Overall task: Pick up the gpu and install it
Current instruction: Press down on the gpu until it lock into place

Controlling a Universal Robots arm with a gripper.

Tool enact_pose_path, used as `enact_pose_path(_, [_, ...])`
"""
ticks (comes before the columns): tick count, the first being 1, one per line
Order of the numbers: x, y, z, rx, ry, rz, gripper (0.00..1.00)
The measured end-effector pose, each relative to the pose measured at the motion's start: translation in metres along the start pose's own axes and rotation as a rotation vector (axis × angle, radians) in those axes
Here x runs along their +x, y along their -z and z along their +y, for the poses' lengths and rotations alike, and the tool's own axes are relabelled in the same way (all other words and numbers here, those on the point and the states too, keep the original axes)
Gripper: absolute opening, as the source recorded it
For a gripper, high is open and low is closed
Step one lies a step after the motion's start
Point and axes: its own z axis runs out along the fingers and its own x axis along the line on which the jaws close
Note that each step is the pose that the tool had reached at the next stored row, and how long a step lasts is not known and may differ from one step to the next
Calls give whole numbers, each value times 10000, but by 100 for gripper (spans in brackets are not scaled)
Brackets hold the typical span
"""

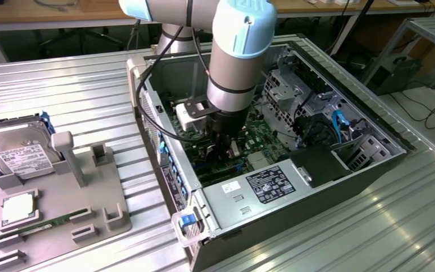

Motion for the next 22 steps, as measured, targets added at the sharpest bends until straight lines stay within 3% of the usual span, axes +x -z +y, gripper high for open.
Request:
enact_pose_path(3, [0, 0, 0, 0, 1, 1, 28])
enact_pose_path(4, [-4, -7, -1, 12, 0, -25, 28])
enact_pose_path(9, [-2, 28, -1, -1, 1, 5, 35])
enact_pose_path(19, [-48, 513, -31, 77, 7, 61, 35])
enact_pose_path(22, [-61, 585, -36, 139, 12, 120, 35])
